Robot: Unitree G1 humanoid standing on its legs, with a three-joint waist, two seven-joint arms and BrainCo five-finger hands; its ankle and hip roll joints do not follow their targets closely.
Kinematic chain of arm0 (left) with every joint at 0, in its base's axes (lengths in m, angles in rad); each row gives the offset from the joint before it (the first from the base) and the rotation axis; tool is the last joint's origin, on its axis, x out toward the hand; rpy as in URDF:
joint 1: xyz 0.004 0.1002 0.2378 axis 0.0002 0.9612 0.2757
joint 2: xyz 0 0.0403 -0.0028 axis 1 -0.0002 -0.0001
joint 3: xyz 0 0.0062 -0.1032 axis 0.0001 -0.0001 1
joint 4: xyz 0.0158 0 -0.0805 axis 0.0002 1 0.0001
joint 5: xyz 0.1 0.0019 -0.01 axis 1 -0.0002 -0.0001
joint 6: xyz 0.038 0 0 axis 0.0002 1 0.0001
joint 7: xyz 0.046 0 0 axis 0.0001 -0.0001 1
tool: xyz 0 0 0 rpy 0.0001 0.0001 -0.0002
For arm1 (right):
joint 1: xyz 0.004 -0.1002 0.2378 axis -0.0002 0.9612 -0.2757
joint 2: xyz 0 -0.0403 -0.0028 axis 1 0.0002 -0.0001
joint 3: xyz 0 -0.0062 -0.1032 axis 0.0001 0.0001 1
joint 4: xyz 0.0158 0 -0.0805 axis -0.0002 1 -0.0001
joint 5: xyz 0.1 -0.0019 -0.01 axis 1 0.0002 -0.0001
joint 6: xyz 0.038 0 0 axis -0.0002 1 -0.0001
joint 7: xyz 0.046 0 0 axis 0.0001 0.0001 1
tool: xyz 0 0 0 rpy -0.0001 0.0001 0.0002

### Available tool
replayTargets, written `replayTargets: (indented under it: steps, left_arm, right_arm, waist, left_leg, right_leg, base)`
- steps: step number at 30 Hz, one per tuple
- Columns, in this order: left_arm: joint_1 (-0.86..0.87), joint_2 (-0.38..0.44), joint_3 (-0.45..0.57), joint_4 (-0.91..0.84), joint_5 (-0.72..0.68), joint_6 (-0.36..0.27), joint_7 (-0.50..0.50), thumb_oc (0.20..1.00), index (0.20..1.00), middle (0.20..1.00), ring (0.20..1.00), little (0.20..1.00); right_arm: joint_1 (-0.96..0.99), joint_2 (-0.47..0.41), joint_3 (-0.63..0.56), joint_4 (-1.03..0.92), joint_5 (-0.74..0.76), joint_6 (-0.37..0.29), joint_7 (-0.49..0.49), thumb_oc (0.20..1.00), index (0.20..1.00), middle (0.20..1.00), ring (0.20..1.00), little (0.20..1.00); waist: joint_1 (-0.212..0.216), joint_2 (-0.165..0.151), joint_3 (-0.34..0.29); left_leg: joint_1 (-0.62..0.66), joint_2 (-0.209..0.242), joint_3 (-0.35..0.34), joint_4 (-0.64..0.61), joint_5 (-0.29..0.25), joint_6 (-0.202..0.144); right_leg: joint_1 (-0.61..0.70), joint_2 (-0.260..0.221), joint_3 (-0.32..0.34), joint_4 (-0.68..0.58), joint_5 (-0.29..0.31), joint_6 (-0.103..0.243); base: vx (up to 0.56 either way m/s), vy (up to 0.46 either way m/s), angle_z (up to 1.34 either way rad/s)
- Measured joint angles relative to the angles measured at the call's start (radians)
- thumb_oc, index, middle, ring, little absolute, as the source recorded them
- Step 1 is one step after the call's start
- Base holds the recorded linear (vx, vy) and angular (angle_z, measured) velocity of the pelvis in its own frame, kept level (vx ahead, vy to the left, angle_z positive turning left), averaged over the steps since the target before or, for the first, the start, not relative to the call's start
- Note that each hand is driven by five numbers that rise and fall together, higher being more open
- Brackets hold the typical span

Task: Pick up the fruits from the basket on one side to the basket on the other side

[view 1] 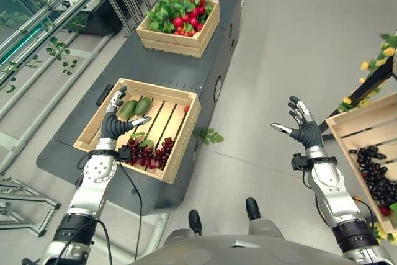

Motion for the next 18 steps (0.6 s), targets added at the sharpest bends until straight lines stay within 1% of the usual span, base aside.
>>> replayTargets:
  steps: [1,2,3,5,6,7,8,10,11,12,13,14,17,18]
  left_arm:
    - [-0.043,0.007,0.001,0.042,0.003,0.008,0.011,1.000,1.000,1.000,1.000,1.000]
    - [-0.061,0.009,0.001,0.056,0.003,0.009,0.017,1.000,1.000,1.000,1.000,1.000]
    - [-0.122,0.028,-0.015,0.124,0.014,0.007,0.035,1.000,1.000,1.000,1.000,1.000]
    - [-0.178,0.044,-0.022,0.182,0.031,0.014,0.046,1.000,1.000,1.000,1.000,1.000]
    - [-0.267,0.066,-0.077,0.273,0.041,0.023,0.055,1.000,1.000,1.000,1.000,1.000]
    - [-0.300,0.075,-0.093,0.302,0.042,0.026,0.056,1.000,1.000,1.000,1.000,1.000]
    - [-0.359,0.080,-0.110,0.335,0.042,0.029,0.062,1.000,1.000,1.000,1.000,1.000]
    - [-0.412,0.108,-0.153,0.340,0.069,0.034,0.070,1.000,1.000,1.000,1.000,1.000]
    - [-0.439,0.123,-0.187,0.345,0.084,0.036,0.076,1.000,1.000,1.000,1.000,1.000]
    - [-0.455,0.137,-0.211,0.356,0.090,0.036,0.076,1.000,1.000,1.000,1.000,1.000]
    - [-0.496,0.147,-0.243,0.394,0.114,0.037,0.075,1.000,1.000,1.000,1.000,1.000]
    - [-0.529,0.152,-0.275,0.437,0.123,0.043,0.073,1.000,1.000,1.000,1.000,1.000]
    - [-0.549,0.165,-0.311,0.465,0.161,0.043,0.063,1.000,1.000,1.000,1.000,1.000]
    - [-0.556,0.193,-0.354,0.473,0.172,0.042,0.059,1.000,1.000,1.000,1.000,1.000]
  right_arm:
    - [-0.021,-0.011,0.001,0.000,0.000,0.000,-0.007,1.000,1.000,1.000,1.000,1.000]
    - [-0.031,-0.012,0.002,-0.001,0.000,-0.002,-0.009,1.000,1.000,1.000,1.000,1.000]
    - [-0.058,-0.013,0.003,-0.004,0.000,-0.013,-0.011,1.000,1.000,1.000,1.000,1.000]
    - [-0.083,-0.013,0.003,-0.006,-0.001,-0.015,-0.013,1.000,1.000,1.000,1.000,1.000]
    - [-0.101,-0.011,0.004,-0.007,0.002,-0.018,-0.028,1.000,1.000,1.000,1.000,1.000]
    - [-0.115,-0.007,0.007,-0.007,0.002,-0.020,-0.030,1.000,1.000,1.000,1.000,1.000]
    - [-0.137,-0.006,0.016,-0.010,0.010,-0.023,-0.032,1.000,1.000,1.000,1.000,1.000]
    - [-0.157,-0.009,0.033,-0.044,0.010,-0.034,-0.049,1.000,1.000,1.000,1.000,1.000]
    - [-0.166,-0.006,0.039,-0.050,0.010,-0.048,-0.062,1.000,1.000,1.000,1.000,1.000]
    - [-0.172,-0.006,0.043,-0.051,0.009,-0.055,-0.069,1.000,1.000,1.000,1.000,1.000]
    - [-0.186,-0.005,0.047,-0.050,0.009,-0.060,-0.080,1.000,1.000,1.000,1.000,1.000]
    - [-0.200,-0.005,0.052,-0.051,0.008,-0.062,-0.089,1.000,1.000,1.000,1.000,1.000]
    - [-0.204,-0.006,0.069,-0.052,0.005,-0.066,-0.103,1.000,1.000,1.000,1.000,1.000]
    - [-0.214,-0.005,0.077,-0.055,0.000,-0.069,-0.109,1.000,1.000,1.000,1.000,1.000]
  waist:
    - [0.000,0.014,0.034]
    - [-0.001,0.018,0.052]
    - [0.000,0.026,0.090]
    - [-0.003,0.030,0.126]
    - [-0.010,0.038,0.155]
    - [-0.017,0.039,0.173]
    - [-0.030,0.039,0.212]
    - [-0.036,0.041,0.238]
    - [-0.050,0.039,0.245]
    - [-0.054,0.040,0.251]
    - [-0.058,0.037,0.266]
    - [-0.053,0.033,0.269]
    - [-0.059,0.025,0.275]
    - [-0.053,0.016,0.281]
  left_leg:
    - [-0.008,0.000,0.000,0.000,0.003,0.000]
    - [-0.011,0.000,0.003,0.000,0.005,0.000]
    - [-0.028,0.001,0.012,0.000,0.007,0.000]
    - [-0.048,-0.001,0.019,0.000,0.013,-0.001]
    - [-0.071,-0.002,0.017,0.000,0.021,-0.001]
    - [-0.077,-0.002,0.016,0.000,0.024,-0.001]
    - [-0.078,-0.002,0.016,0.000,0.026,-0.001]
    - [-0.105,-0.004,0.018,0.000,0.030,-0.001]
    - [-0.120,-0.005,0.022,0.000,0.030,-0.001]
    - [-0.127,-0.005,0.022,0.000,0.031,-0.001]
    - [-0.134,-0.006,0.028,0.000,0.032,-0.001]
    - [-0.144,-0.007,0.038,0.000,0.032,-0.001]
    - [-0.162,-0.010,0.054,0.000,0.032,-0.001]
    - [-0.168,-0.009,0.069,0.000,0.032,-0.001]
  right_leg:
    - [-0.010,0.001,0.000,0.000,0.003,-0.001]
    - [-0.018,0.001,0.002,0.001,0.006,-0.002]
    - [-0.043,-0.001,0.002,0.003,0.006,0.004]
    - [-0.063,-0.004,0.000,0.001,0.019,0.004]
    - [-0.085,-0.004,-0.002,0.002,0.025,0.004]
    - [-0.089,-0.004,-0.002,0.000,0.029,0.004]
    - [-0.092,-0.004,-0.002,0.001,0.033,0.001]
    - [-0.121,-0.005,0.000,0.002,0.040,0.000]
    - [-0.139,-0.005,0.005,0.002,0.043,-0.002]
    - [-0.146,-0.005,0.005,0.002,0.044,-0.001]
    - [-0.157,-0.001,0.009,0.003,0.049,-0.002]
    - [-0.171,0.000,0.015,0.002,0.054,-0.002]
    - [-0.206,0.001,0.027,0.014,0.054,-0.003]
    - [-0.226,0.001,0.029,0.025,0.054,-0.003]
  base:
    - [-0.12,0.018,-0.09]
    - [-0.15,0.023,-0.11]
    - [-0.10,0.010,-0.18]
    - [-0.10,0.005,-0.14]
    - [-0.08,-0.002,-0.01]
    - [-0.13,0.012,0.02]
    - [-0.08,0.015,-0.02]
    - [-0.12,0.032,-0.06]
    - [-0.12,0.019,-0.06]
    - [-0.08,-0.005,-0.10]
    - [-0.08,0.014,-0.15]
    - [-0.06,0.020,-0.17]
    - [-0.05,0.043,-0.22]
    - [-0.03,0.014,-0.25]
